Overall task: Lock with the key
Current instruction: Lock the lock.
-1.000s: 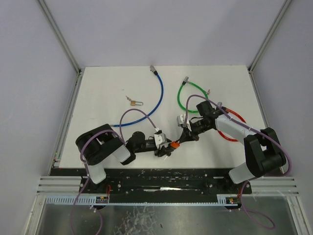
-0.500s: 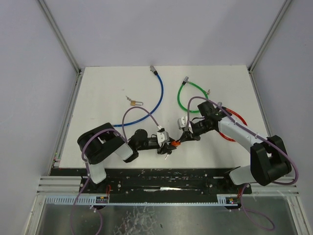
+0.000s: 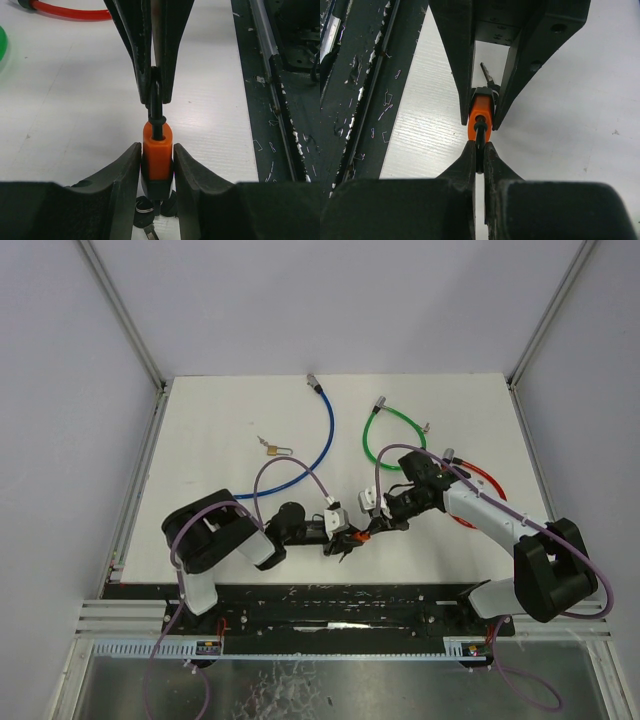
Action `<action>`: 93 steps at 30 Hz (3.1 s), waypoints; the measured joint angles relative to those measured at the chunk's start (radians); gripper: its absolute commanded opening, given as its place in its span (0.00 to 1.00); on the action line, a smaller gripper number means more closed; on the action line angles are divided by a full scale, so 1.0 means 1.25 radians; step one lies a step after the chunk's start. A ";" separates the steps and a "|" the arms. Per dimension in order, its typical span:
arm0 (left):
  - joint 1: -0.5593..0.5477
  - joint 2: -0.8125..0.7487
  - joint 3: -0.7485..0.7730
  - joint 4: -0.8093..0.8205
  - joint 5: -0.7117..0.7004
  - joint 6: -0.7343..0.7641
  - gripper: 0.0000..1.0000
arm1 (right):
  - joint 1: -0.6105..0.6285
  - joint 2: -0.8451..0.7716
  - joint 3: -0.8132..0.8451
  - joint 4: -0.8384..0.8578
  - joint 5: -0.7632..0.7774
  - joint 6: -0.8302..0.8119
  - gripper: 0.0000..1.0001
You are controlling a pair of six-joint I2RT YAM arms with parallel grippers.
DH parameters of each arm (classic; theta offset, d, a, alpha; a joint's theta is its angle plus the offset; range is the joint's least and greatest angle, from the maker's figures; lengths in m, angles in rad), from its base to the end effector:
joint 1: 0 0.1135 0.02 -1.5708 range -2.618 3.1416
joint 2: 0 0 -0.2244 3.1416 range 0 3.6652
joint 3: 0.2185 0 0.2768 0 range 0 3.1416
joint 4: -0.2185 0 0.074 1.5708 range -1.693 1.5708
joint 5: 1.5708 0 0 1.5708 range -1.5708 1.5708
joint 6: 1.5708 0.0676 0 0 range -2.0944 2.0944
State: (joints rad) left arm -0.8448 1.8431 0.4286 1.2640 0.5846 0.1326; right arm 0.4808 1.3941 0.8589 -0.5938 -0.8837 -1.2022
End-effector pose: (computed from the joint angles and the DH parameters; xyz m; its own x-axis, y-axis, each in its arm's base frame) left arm 0.1783 -0.2570 0.0525 0.0317 0.1304 -0.9910 0.9904 0.1295 0.0487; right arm 0.2361 0.1821 0.1425 0.2582 -0.5326 -0.8060 -0.9590 -0.2424 -0.1470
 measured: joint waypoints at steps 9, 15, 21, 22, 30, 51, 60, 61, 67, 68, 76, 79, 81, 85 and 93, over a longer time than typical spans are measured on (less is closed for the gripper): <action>0.000 0.022 0.012 0.000 0.004 -0.001 0.34 | 0.006 0.000 0.010 -0.010 0.015 -0.002 0.00; 0.000 0.012 0.012 0.001 0.017 -0.010 0.43 | 0.012 -0.010 0.046 -0.061 0.051 -0.008 0.00; 0.000 -0.033 0.005 0.020 0.027 -0.036 0.49 | 0.013 -0.035 0.084 -0.119 0.096 -0.012 0.00; 0.000 -0.039 0.003 0.021 0.027 -0.039 0.49 | 0.013 -0.038 0.090 -0.129 0.103 -0.011 0.00; 0.000 -0.027 0.002 0.033 0.029 -0.046 0.46 | 0.026 -0.032 0.110 -0.164 0.155 -0.001 0.00; 0.000 0.060 0.027 0.048 0.030 -0.050 0.37 | 0.064 0.031 0.134 -0.164 0.196 0.056 0.00; 0.000 0.082 0.038 0.063 0.029 -0.058 0.32 | 0.066 0.051 0.147 -0.164 0.188 0.066 0.00; 0.000 0.085 0.039 0.068 0.029 -0.060 0.31 | 0.066 0.051 0.147 -0.165 0.188 0.067 0.00; 0.000 0.100 0.039 0.095 0.030 -0.074 0.30 | 0.066 0.051 0.147 -0.165 0.188 0.071 0.00; 0.000 0.102 0.039 0.098 0.030 -0.076 0.30 | 0.066 0.051 0.147 -0.165 0.188 0.071 0.00; 0.001 0.112 0.042 0.114 0.035 -0.092 0.30 | 0.066 0.051 0.147 -0.165 0.188 0.077 0.00; 0.001 0.117 0.042 0.122 0.036 -0.097 0.31 | 0.066 0.051 0.147 -0.165 0.188 0.078 0.00; 0.001 0.120 0.043 0.125 0.037 -0.100 0.31 | 0.066 0.051 0.147 -0.165 0.189 0.080 0.00; 0.000 0.120 0.045 0.127 0.038 -0.105 0.39 | 0.066 0.051 0.147 -0.163 0.187 0.083 0.00; 0.000 0.120 0.046 0.159 0.038 -0.110 0.42 | 0.067 0.051 0.147 -0.154 0.186 0.083 0.00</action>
State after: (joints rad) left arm -0.8448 1.9930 0.4858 1.4631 0.6315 -0.0051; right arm 0.5640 1.4582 1.0431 -0.7856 -0.6514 -1.0985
